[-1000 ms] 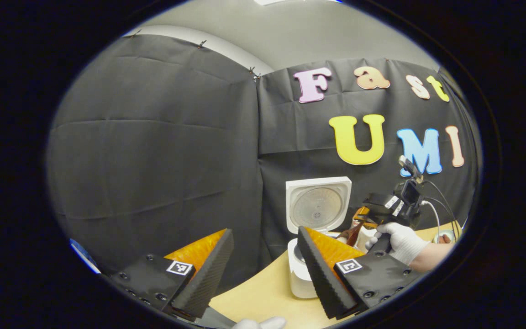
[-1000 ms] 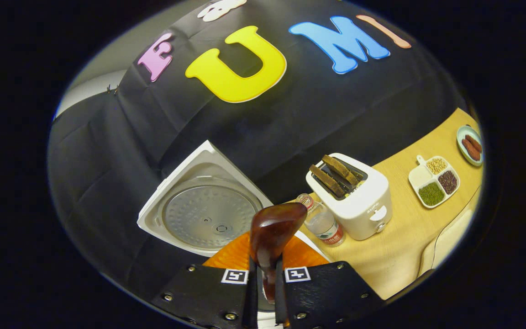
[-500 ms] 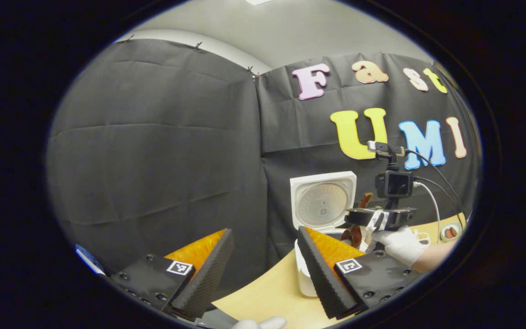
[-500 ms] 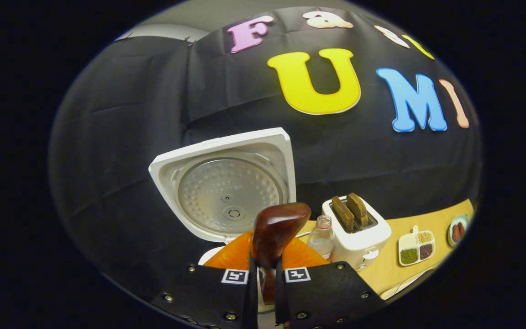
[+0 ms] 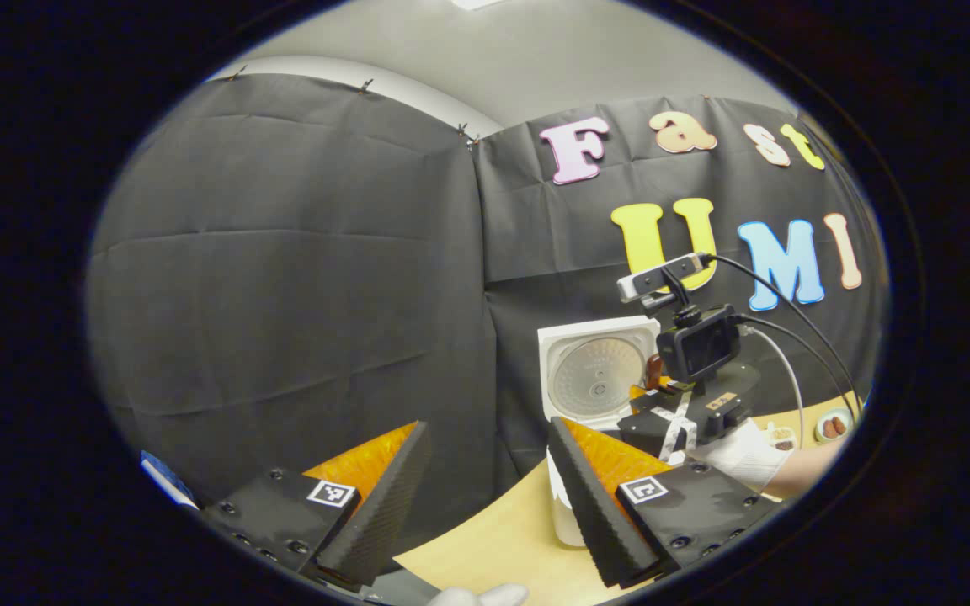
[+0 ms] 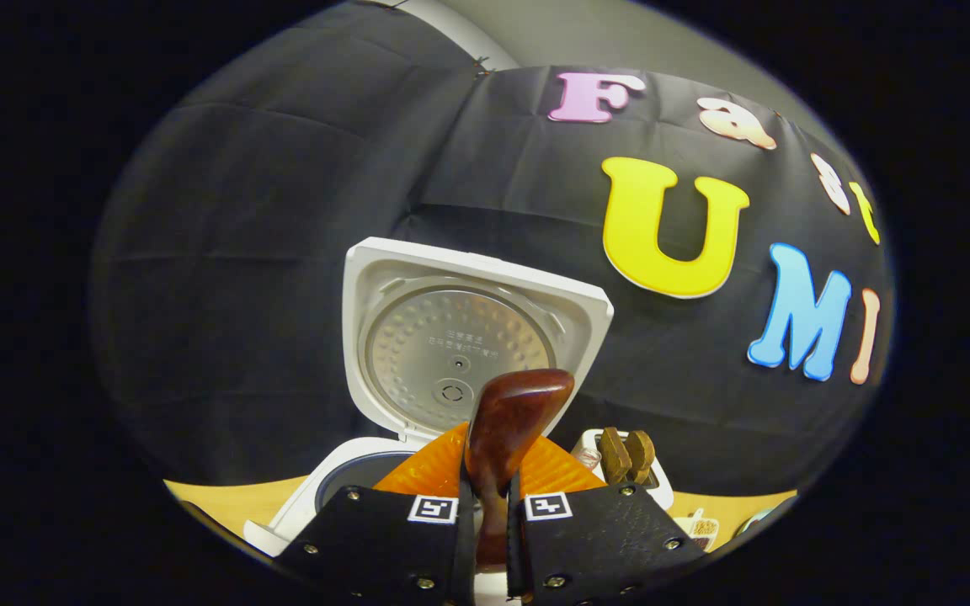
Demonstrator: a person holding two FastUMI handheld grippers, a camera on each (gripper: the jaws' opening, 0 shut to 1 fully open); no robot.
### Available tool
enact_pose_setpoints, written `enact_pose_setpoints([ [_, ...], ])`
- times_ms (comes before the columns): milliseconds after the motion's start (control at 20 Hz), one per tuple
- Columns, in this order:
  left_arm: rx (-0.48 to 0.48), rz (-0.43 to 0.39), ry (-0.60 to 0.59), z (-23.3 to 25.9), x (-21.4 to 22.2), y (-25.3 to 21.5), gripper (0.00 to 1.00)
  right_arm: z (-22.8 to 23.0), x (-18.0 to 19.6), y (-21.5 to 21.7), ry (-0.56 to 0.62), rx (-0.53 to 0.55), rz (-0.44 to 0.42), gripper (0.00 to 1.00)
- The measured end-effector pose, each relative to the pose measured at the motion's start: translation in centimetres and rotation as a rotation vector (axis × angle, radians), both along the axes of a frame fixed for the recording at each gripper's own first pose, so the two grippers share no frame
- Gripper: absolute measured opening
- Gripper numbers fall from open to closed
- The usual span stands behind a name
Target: Close the left gripper, press the button to open the rice cooker; take a wooden spoon from the chopstick holder with the right hand, scoop a spoonful of rice and pour it into the rice cooker, then put the wooden spoon back into the chopstick holder.
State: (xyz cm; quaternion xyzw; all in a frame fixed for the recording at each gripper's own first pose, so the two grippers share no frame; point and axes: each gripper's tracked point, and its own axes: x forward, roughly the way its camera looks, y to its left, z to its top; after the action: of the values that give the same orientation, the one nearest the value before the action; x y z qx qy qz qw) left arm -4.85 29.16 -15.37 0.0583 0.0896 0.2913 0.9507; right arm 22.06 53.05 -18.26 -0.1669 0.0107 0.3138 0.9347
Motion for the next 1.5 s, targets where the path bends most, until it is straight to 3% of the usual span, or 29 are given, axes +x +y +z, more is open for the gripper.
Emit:
enact_pose_setpoints([
  [150,0.001,-0.004,-0.001,0.1,0.2,-0.3,1.0,0.5,-0.1,0.1,-0.059,-0.041,0.039,0.14],
  [350,0.003,-0.006,-0.001,0.1,0.1,-0.5,1.0,0.5,-0.4,0.0,-0.02,-0.012,0.043,0.15],
  [650,0.004,-0.008,-0.002,0.5,0.2,-0.9,1.0,1.1,0.3,-1.9,0.239,0.222,-0.035,0.15],
  [900,0.023,-0.035,-0.006,1.3,0.8,-2.1,0.96,2.7,3.6,-7.9,0.422,0.482,-0.15,0.15],
  [1000,0.015,-0.06,-0.018,1.6,1.1,-3.1,0.96,3.6,4.6,-10.9,0.437,0.562,-0.207,0.15],
  [1500,-0.004,-0.206,-0.038,2.5,4.4,-10.4,1.0,5.3,7.2,-28.5,0.367,0.654,-0.422,0.15],
])
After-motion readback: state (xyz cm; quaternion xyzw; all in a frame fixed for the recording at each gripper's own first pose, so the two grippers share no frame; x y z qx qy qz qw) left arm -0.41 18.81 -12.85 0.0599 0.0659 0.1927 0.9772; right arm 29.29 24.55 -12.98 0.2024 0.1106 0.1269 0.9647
